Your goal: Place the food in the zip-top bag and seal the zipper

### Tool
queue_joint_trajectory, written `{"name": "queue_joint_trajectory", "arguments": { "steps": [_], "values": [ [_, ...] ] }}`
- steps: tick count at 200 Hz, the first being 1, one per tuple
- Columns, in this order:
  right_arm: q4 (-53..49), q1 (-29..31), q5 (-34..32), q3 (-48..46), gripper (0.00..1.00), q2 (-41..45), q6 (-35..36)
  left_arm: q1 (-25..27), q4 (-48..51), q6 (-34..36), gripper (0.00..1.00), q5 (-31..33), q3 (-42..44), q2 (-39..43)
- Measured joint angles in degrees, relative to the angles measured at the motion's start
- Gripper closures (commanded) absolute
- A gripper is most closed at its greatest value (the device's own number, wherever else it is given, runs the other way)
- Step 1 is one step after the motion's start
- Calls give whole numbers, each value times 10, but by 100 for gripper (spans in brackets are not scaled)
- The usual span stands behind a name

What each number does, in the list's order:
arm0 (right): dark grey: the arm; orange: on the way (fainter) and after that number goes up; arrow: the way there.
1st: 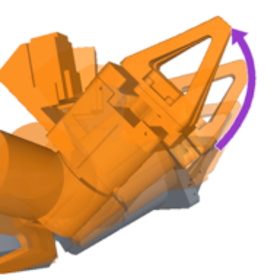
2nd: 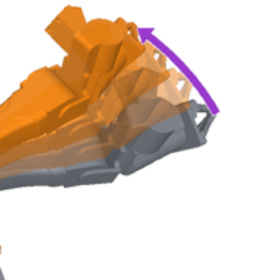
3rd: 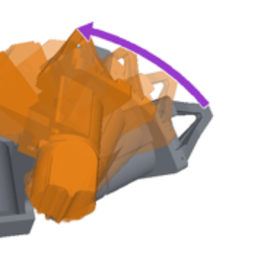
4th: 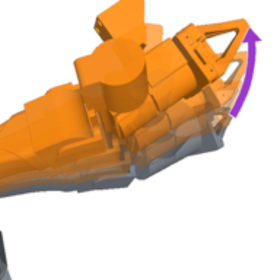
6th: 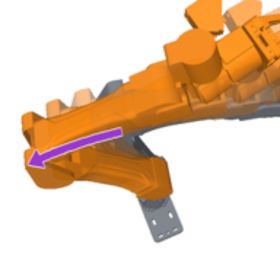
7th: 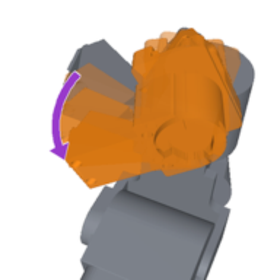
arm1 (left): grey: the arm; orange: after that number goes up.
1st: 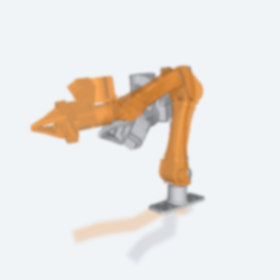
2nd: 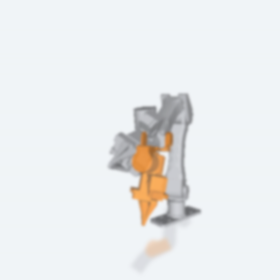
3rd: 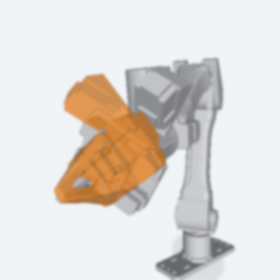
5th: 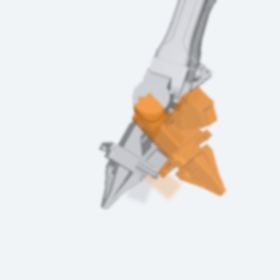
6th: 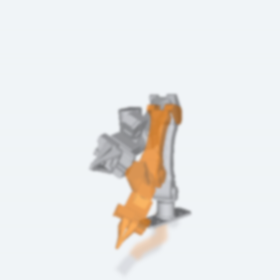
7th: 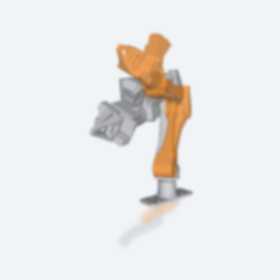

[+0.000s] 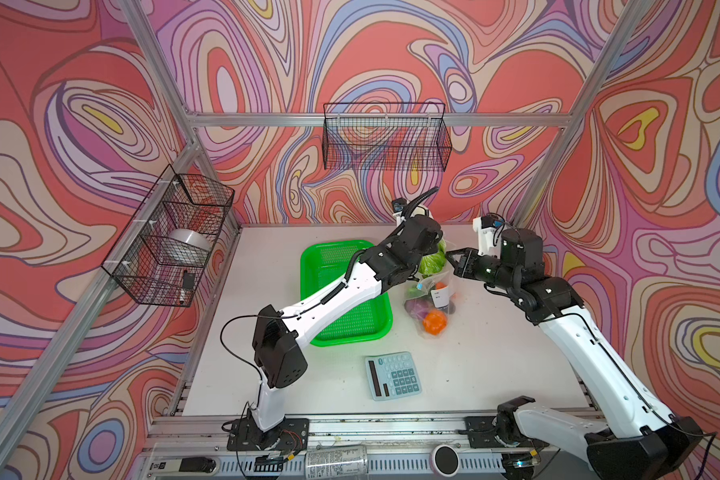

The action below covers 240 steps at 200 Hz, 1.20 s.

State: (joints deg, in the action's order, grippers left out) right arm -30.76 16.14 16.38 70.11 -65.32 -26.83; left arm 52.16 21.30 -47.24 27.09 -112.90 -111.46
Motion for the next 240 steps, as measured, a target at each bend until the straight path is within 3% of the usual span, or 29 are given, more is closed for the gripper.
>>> {"name": "queue_joint_trajectory", "arguments": {
  "steps": [69,120,154,186,240],
  "values": [
    [10,0,-1,-11,100,0,-33,29,10,15,47,63,-2,-27],
    [47,-4,9,-30,100,0,-68,46,48,37,47,127,-94,-75],
    [55,-3,10,-36,100,0,-74,45,60,28,46,139,-111,-82],
    [56,-3,-2,-43,100,12,-73,37,63,-22,47,114,-105,-81],
    [59,-3,-5,-59,100,17,-77,31,26,-114,51,87,-1,-64]
  ]
}}
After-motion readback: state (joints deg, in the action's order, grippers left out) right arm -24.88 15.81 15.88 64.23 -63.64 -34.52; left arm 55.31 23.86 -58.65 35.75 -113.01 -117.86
